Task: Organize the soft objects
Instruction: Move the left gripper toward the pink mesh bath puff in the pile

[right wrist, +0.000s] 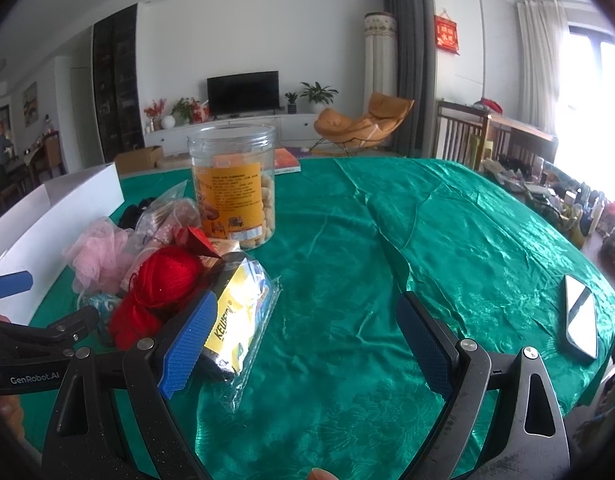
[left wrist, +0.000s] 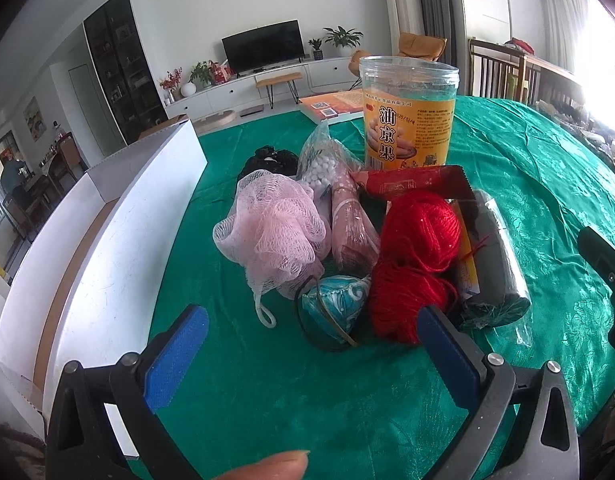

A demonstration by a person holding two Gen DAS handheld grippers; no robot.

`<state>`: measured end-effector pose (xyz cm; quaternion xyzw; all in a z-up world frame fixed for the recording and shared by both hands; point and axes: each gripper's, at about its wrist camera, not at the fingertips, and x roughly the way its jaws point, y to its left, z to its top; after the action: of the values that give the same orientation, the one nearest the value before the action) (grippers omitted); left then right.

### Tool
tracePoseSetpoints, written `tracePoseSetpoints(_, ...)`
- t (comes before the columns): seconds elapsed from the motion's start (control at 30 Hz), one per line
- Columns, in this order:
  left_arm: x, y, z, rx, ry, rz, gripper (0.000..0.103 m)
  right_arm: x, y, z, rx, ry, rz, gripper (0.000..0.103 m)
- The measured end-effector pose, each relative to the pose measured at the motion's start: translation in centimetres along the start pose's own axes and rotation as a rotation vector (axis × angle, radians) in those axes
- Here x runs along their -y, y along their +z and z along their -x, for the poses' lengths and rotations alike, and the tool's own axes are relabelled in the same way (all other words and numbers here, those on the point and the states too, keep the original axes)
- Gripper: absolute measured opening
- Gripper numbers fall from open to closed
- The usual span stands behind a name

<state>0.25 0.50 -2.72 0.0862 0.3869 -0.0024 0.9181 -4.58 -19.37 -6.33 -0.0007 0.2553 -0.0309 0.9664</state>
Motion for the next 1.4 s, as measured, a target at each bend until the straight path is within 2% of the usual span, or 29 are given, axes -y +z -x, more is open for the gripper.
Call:
tracePoseSetpoints(1.07,0.1,-3.4,-5.1,-0.182,0.002,-0.017,0.103,0.1,0.1,-0.3,-0.012,0.011,-0.012,0.092)
tracePoseSetpoints(1.4,-0.2,-3.8,-5.6,-0.176,-0.026,0.011,0.103,-0.1,-0.1,-0.6,-0.019,0.018,-0.021,0.092)
